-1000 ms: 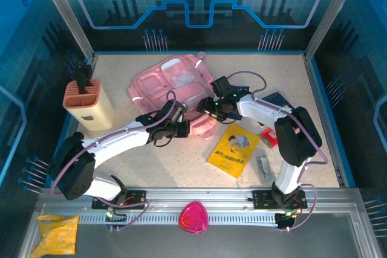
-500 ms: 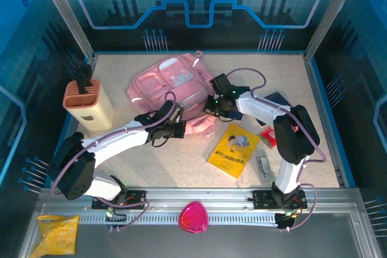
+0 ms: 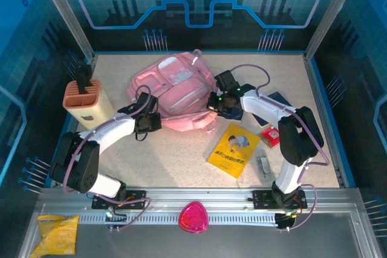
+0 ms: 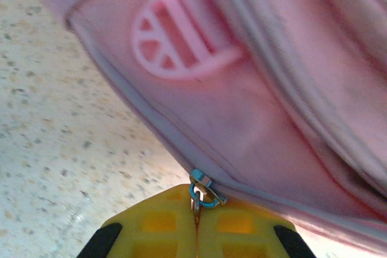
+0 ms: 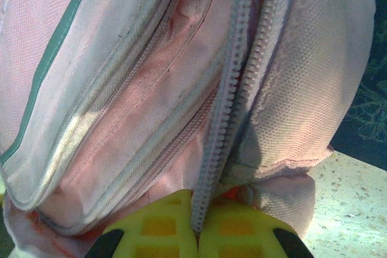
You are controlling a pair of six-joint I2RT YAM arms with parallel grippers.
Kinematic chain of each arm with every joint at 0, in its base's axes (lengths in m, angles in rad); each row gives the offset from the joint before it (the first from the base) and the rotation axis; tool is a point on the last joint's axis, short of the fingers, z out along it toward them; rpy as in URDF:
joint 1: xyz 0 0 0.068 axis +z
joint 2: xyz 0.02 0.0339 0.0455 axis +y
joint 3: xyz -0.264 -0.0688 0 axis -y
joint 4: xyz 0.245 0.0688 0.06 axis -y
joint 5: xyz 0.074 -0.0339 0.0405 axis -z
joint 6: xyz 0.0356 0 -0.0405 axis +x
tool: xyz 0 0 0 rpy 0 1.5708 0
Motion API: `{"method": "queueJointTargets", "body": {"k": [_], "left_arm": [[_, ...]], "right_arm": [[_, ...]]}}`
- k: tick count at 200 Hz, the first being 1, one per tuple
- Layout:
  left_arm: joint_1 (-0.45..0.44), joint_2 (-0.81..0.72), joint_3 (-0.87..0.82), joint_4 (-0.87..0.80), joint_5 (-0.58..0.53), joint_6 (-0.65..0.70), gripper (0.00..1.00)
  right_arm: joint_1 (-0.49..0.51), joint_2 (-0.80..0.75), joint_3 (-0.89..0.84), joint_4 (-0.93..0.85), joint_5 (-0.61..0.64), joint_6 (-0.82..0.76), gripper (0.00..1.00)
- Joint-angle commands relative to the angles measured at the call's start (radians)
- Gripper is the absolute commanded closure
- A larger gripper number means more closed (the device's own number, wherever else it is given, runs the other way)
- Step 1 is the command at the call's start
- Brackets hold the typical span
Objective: Pack the student bag
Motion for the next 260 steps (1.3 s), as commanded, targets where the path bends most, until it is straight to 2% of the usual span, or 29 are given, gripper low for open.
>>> {"method": "queueJointTargets", "body": {"k": [1,35,73,89,126,143,157,166,179,194,227,244,260], "left_arm": [[0.072,0.051,0.038,-0.024,-0.081,0.000,1.00],[0.126,0.075,0.033,0.043,-0.102,-0.008,1.00],[0.150,0.130,0.131,0.010,-0.124,0.013,1.00],[0.156,0.122,0.139,0.036,-0.133,0.022,1.00],[0.167,0.185,0.234,-0.024,-0.093,0.044,1.00],[0.167,0.175,0.235,-0.011,-0.071,0.061,1.00],[0.167,0.176,0.266,-0.045,-0.066,0.073,0.93],[0.167,0.166,0.279,-0.064,-0.058,0.086,0.86],[0.167,0.133,0.275,-0.079,-0.054,0.095,0.73],[0.167,0.084,0.257,-0.097,-0.042,0.101,0.63],[0.161,-0.034,0.191,-0.124,0.067,0.077,0.55],[0.128,-0.103,0.143,-0.108,0.148,0.049,0.53],[0.064,-0.165,0.117,-0.129,0.137,0.013,0.51]], "right_arm": [[-0.018,-0.061,0.034,-0.030,0.027,-0.048,1.00],[-0.018,-0.079,0.024,-0.034,0.002,-0.051,1.00],[0.010,-0.091,-0.009,-0.006,-0.019,-0.032,1.00],[0.043,-0.090,-0.029,0.016,-0.009,-0.012,1.00],[0.136,-0.082,-0.087,0.123,0.007,0.087,1.00],[0.183,-0.088,-0.110,0.161,0.060,0.126,1.00],[0.221,-0.092,-0.135,0.201,0.097,0.164,1.00],[0.230,-0.089,-0.142,0.215,0.101,0.177,0.93],[0.231,-0.099,-0.155,0.226,0.108,0.189,0.90],[0.232,-0.127,-0.183,0.255,0.098,0.174,0.77],[0.232,-0.197,-0.231,0.205,0.086,0.114,0.52],[0.227,-0.256,-0.259,0.140,0.090,0.076,0.45],[0.220,-0.332,-0.309,0.086,0.112,0.033,0.38]]}}
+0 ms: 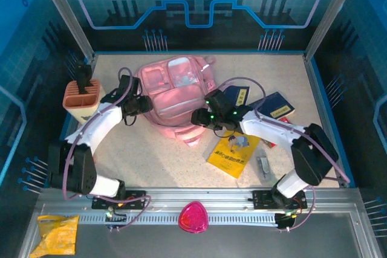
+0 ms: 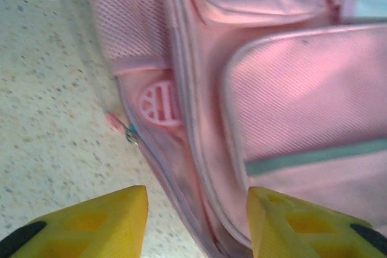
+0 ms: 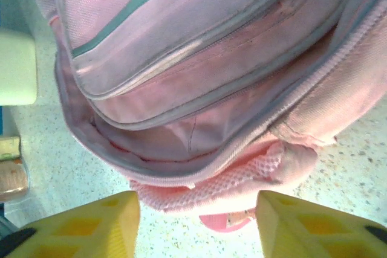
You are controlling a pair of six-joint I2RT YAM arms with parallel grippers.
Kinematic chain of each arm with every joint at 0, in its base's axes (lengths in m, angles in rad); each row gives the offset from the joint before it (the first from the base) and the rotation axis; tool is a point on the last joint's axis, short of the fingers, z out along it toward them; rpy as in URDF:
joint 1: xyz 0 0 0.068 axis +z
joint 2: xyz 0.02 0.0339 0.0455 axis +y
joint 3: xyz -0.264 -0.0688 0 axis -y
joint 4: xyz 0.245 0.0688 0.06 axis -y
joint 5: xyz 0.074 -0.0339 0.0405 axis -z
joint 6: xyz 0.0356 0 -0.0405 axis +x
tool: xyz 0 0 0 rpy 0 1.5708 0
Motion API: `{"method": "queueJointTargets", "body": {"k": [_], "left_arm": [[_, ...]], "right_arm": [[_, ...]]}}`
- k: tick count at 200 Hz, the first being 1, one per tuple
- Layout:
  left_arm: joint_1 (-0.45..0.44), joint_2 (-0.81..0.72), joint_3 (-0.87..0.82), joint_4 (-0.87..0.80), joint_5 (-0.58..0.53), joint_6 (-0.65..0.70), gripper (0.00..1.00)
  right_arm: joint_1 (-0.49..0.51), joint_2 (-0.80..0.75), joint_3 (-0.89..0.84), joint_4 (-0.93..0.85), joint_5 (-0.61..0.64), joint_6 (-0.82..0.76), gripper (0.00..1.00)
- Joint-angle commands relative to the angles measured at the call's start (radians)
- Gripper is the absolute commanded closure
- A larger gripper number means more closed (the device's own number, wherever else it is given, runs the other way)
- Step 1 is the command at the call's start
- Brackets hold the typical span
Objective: Pack the student bag
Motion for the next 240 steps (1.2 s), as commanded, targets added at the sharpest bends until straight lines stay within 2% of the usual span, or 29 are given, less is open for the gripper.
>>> {"method": "queueJointTargets", "body": {"k": [1,19,52,80,104,118,138,156,184,209,240], "left_arm": [[-0.080,-0.084,-0.053,-0.046,0.079,-0.058,0.51],[-0.181,-0.140,-0.086,-0.029,0.101,-0.113,0.51],[-0.416,-0.164,-0.112,0.032,0.095,-0.238,0.50],[-0.602,-0.099,-0.113,0.151,0.079,-0.320,0.50],[-0.688,0.004,-0.095,0.262,0.096,-0.351,0.49],[-0.722,0.073,-0.072,0.302,0.108,-0.354,0.48],[-0.757,0.151,-0.045,0.342,0.104,-0.353,0.46],[-0.760,0.214,-0.044,0.407,0.121,-0.349,0.44],[-0.759,0.322,0.031,0.379,0.135,-0.327,0.42],[-0.759,0.357,0.025,0.405,0.132,-0.338,0.41],[-0.759,0.383,0.040,0.381,0.154,-0.336,0.41]], "right_arm": [[-0.006,-0.103,-0.063,-0.096,0.022,-0.076,0.38],[-0.024,-0.207,-0.117,-0.203,0.083,-0.108,0.31],[-0.096,-0.385,-0.245,-0.347,0.076,-0.114,0.26],[-0.150,-0.509,-0.337,-0.461,0.113,-0.096,0.27],[-0.209,-0.580,-0.412,-0.484,0.101,-0.100,0.31],[-0.254,-0.583,-0.449,-0.466,0.055,-0.109,0.33],[-0.260,-0.550,-0.471,-0.451,0.057,-0.111,0.33],[-0.263,-0.503,-0.488,-0.392,0.053,-0.109,0.32],[-0.273,-0.415,-0.456,-0.360,0.086,-0.130,0.28],[-0.322,-0.348,-0.475,-0.224,-0.042,-0.123,0.29],[-0.326,-0.277,-0.432,-0.193,-0.031,-0.132,0.30]]}}
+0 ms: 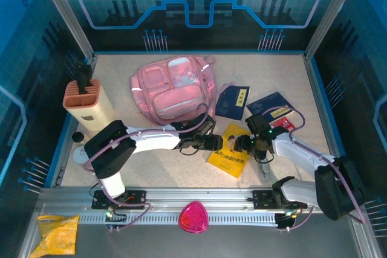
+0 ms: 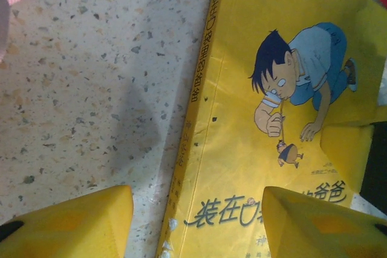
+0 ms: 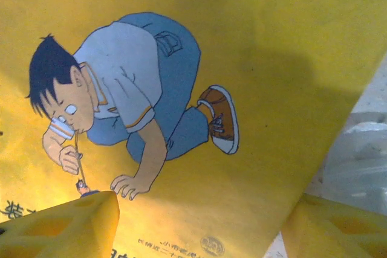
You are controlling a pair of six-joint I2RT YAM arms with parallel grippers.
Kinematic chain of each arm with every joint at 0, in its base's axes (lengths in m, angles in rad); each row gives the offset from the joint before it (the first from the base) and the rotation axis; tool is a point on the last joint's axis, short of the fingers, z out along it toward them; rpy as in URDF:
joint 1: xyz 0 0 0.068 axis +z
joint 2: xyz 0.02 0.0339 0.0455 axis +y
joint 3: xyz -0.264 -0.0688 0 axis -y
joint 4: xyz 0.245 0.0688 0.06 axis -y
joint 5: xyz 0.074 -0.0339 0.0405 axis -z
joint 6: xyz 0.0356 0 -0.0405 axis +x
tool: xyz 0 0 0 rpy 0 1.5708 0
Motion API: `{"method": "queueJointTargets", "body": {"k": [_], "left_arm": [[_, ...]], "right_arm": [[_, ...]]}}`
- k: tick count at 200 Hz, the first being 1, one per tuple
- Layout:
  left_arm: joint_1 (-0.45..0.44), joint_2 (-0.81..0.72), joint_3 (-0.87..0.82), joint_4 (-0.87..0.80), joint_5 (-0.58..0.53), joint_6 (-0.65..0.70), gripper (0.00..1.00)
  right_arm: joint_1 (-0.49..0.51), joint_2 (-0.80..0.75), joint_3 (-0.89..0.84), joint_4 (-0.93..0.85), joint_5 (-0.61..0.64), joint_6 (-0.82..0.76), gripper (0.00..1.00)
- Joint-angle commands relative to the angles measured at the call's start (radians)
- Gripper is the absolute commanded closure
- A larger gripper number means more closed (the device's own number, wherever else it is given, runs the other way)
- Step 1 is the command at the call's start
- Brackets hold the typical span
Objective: Pack the student bag
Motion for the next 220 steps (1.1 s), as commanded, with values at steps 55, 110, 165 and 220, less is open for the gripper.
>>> {"method": "queueJointTargets", "body": {"k": [55,110,165,220], "left_arm": [[-0.003,0.028,-0.024,0.059,0.093,-0.084,0.43],[-0.003,-0.011,-0.051,0.038,0.006,-0.121,0.44],[0.008,0.002,-0.034,0.049,0.012,-0.117,0.45],[0.008,0.007,-0.032,0.002,-0.053,-0.130,0.46]], "right_arm": [[-0.040,0.105,0.087,0.169,-0.104,-0.105,0.32],[-0.047,0.021,0.070,0.024,-0.087,-0.170,0.27],[-0.042,-0.153,-0.043,-0.040,-0.108,-0.101,0.45],[-0.022,-0.128,-0.101,0.063,-0.168,-0.044,0.45]]}}
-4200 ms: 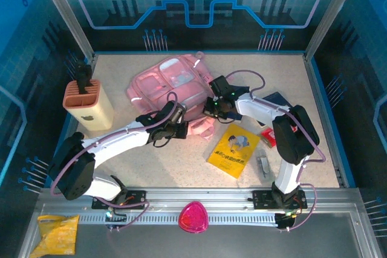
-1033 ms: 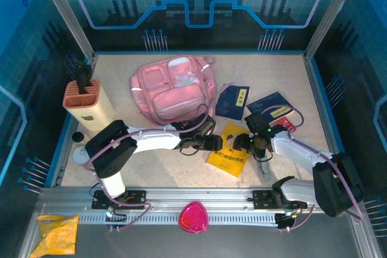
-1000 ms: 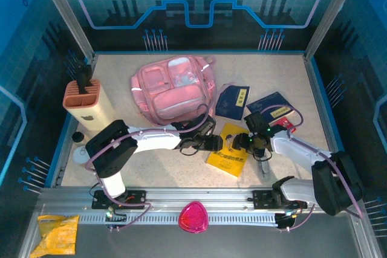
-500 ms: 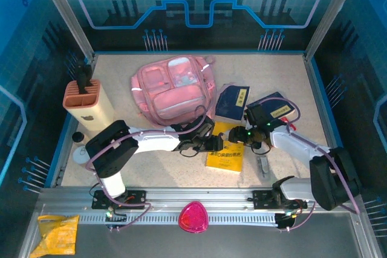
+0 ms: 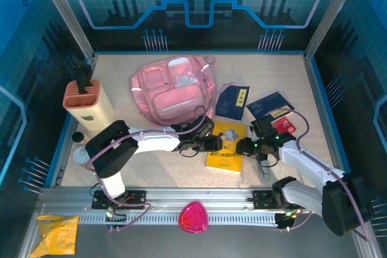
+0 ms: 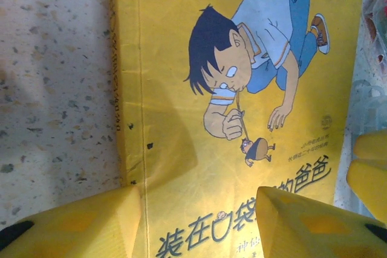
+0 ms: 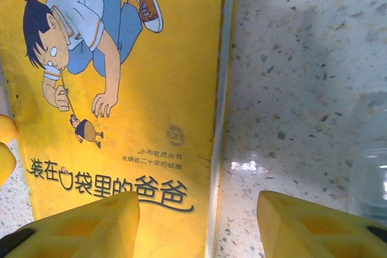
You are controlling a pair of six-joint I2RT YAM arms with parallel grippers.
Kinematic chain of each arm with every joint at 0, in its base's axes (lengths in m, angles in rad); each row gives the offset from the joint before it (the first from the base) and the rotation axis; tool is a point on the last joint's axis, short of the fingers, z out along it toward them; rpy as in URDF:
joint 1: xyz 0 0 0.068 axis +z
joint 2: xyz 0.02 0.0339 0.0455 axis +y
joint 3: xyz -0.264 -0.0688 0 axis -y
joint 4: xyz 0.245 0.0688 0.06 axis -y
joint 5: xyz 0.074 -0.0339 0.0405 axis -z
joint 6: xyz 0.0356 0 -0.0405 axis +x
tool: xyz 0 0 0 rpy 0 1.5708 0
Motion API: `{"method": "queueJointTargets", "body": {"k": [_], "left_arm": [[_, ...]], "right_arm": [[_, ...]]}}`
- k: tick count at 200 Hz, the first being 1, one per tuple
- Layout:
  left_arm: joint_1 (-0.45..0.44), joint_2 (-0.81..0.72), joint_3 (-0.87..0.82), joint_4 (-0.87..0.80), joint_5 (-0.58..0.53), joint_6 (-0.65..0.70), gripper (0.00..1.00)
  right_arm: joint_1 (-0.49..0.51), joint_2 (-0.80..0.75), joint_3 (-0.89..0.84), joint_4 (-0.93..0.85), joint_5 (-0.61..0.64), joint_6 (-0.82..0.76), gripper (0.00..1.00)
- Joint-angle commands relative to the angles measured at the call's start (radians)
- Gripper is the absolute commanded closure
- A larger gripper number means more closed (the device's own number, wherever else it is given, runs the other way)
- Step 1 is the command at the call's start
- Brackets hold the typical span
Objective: Pack the student bag
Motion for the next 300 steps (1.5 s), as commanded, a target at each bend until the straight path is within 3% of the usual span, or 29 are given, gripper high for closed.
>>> {"method": "queueJointTargets", "body": {"k": [1,36,69,109,156,243,300], "left_arm": [[0.007,0.000,0.009,-0.066,-0.070,-0.022,0.46],[0.007,0.013,0.014,-0.123,-0.103,-0.038,0.48],[0.006,0.056,0.027,-0.062,-0.026,-0.032,0.52],[0.006,0.077,0.031,-0.034,-0.004,-0.019,0.59],[0.007,0.090,0.050,-0.104,-0.054,-0.004,0.62],[0.004,0.091,0.037,-0.086,-0.045,-0.005,0.64],[0.003,0.091,0.031,-0.075,-0.040,-0.005,0.64]], "right_arm": [[0.010,0.025,-0.025,0.052,-0.051,0.040,0.45],[0.023,0.084,-0.032,0.131,-0.102,0.049,0.45],[0.034,0.116,-0.020,0.162,-0.133,0.047,0.45],[0.044,0.074,0.017,0.098,-0.095,0.023,0.44],[0.024,0.005,0.005,0.108,-0.164,0.011,0.43],[-0.008,-0.036,-0.004,0.175,-0.312,0.025,0.54],[-0.020,0.004,-0.029,0.197,-0.319,0.037,0.65]]}}
